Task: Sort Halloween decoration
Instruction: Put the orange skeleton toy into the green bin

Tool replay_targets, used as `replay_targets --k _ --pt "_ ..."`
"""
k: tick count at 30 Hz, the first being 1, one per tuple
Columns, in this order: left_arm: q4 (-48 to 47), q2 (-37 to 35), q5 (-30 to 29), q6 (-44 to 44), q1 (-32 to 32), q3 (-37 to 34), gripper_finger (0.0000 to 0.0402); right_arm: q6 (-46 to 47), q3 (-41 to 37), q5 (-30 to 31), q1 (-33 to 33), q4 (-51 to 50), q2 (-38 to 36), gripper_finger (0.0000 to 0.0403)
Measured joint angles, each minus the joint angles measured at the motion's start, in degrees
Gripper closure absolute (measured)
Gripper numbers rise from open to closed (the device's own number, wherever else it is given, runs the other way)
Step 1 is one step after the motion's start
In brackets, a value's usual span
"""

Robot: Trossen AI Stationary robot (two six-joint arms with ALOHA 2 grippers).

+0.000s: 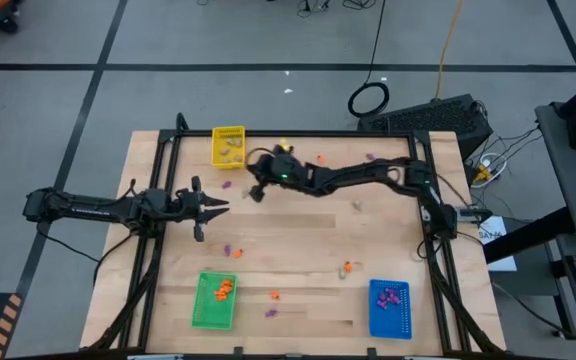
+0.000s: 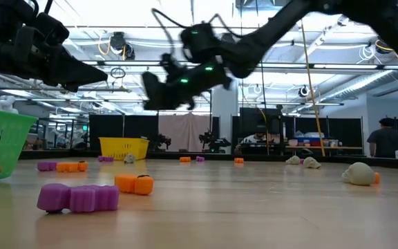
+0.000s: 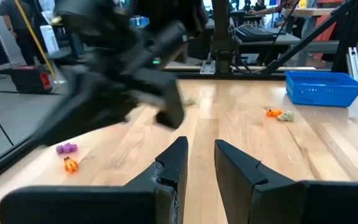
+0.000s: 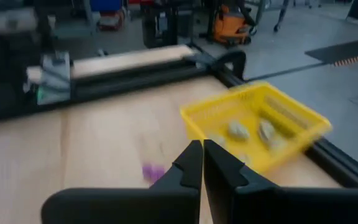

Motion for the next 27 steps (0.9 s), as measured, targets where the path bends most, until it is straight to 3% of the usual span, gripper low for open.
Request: replay_targets --k 11,16,27 --pt "-1.1 1.5 0.0 -3.0 0.0 0.6 0.0323 -0.1 -28.3 2.0 2.2 3.5 -21.6 0.0403" --pt "-4.6 4.1 -0.6 -4.5 0.0 3.6 0.0323 -1.0 -37.8 7.0 4.5 3.9 -30.2 0.0403" --pt "-10.5 14.8 -1.9 -8.6 0.0 9.1 0.0323 0.1 -52.8 7.4 8.3 6.3 -41.0 0.0403"
